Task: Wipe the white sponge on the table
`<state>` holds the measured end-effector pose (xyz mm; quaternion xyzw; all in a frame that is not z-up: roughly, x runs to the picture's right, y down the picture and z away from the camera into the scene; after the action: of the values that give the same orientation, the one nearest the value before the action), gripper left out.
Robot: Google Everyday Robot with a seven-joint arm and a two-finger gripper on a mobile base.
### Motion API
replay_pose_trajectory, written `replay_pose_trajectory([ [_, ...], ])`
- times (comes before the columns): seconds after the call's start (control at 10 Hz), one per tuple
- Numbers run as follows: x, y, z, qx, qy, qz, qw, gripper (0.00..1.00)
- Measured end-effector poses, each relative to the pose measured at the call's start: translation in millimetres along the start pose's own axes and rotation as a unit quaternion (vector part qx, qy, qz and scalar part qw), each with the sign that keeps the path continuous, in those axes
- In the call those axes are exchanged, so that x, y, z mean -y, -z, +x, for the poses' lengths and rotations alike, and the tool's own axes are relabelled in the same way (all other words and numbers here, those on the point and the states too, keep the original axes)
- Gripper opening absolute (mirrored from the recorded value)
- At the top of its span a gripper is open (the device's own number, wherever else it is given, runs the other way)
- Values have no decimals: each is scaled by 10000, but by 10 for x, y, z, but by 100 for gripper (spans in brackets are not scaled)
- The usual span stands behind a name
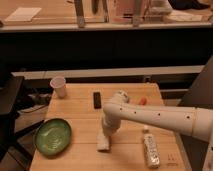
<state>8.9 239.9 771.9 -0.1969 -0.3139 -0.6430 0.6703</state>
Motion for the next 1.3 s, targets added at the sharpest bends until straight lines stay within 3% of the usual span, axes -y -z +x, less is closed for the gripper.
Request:
replay_pose_trajectory([
  [1.3, -34, 34, -12, -8, 315, -153, 9994, 0],
])
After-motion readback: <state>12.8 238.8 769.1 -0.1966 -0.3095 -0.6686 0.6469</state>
